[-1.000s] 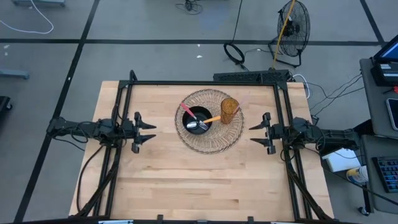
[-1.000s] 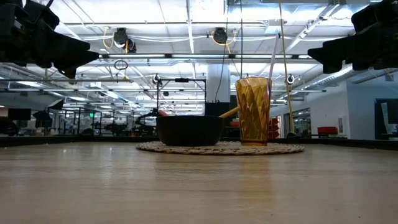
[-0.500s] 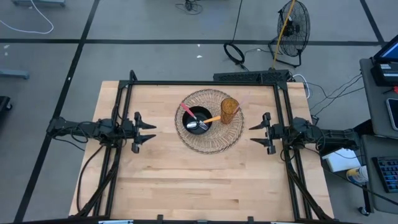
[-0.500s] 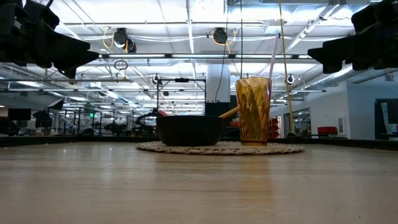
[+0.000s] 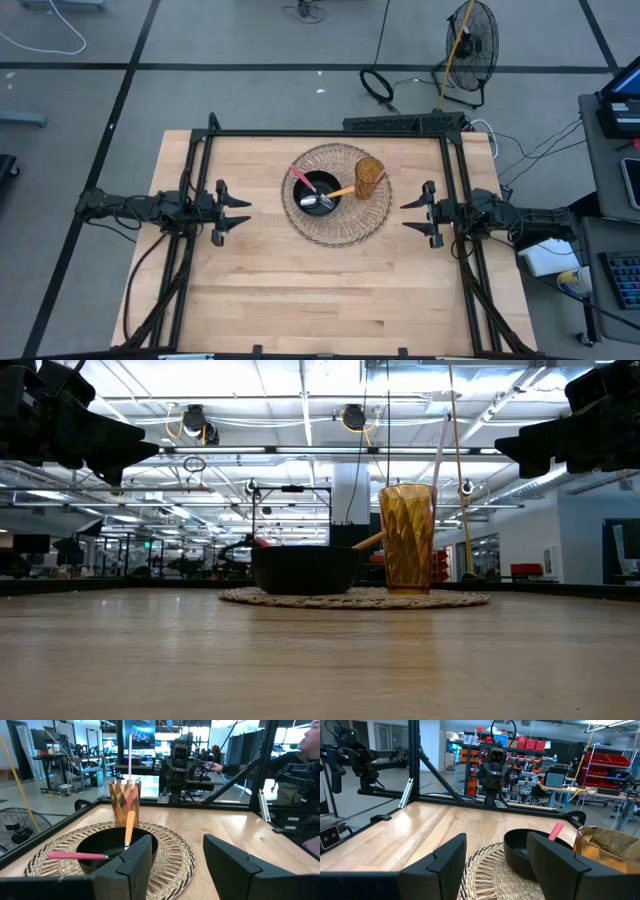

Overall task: Pick & Place Utensil
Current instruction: Return to Home Position

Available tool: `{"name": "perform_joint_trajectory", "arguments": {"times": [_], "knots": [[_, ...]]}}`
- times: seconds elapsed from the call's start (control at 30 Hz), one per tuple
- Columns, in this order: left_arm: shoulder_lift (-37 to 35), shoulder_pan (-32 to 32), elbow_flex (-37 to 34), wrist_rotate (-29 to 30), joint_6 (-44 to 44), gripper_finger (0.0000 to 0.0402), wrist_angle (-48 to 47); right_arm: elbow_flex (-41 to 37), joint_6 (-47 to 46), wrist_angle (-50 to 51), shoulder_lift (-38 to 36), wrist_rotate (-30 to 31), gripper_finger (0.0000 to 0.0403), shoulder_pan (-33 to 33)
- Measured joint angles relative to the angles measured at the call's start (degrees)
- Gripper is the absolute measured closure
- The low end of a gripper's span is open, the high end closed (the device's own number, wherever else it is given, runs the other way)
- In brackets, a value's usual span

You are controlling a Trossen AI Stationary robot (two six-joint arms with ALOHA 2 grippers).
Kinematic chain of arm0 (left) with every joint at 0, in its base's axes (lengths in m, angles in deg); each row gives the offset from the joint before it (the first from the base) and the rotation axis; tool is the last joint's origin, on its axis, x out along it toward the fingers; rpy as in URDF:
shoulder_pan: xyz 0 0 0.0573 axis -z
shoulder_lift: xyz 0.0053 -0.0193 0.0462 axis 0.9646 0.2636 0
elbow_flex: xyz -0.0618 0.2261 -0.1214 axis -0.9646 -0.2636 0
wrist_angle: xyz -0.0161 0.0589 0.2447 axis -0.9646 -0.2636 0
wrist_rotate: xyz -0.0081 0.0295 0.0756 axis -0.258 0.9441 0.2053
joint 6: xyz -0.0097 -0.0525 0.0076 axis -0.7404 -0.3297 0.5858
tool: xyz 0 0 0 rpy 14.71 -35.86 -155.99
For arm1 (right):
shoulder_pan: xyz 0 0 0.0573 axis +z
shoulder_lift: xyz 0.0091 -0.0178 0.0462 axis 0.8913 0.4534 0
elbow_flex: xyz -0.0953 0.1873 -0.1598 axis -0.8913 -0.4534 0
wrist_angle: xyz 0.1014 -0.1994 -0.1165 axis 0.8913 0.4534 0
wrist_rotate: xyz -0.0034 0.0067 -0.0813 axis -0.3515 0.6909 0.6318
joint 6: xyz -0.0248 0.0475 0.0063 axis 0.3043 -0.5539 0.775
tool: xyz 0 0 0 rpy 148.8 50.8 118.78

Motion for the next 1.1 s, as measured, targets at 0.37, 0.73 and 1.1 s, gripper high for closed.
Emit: {"name": "perform_joint_trajectory", "arguments": {"times": [0.37, 0.73, 1.1], "knots": [[0.0, 0.01, 0.0, 0.0, 0.01, 0.0215, 0.0, 0.0, 0.0, 0.0, 0.0, 0.01, 0.0195, 0.0], [0.0, 0.01, 0.0, 0.0, 0.01, 0.0215, 0.0, 0.0, 0.0, 0.0, 0.0, 0.0, 0.0195, 0.0], [0.0, -0.01, 0.02, 0.0, 0.01, 0.0215, 0.0, 0.0, 0.0, 0.0, 0.0, 0.01, 0.0195, 0.02]]}}
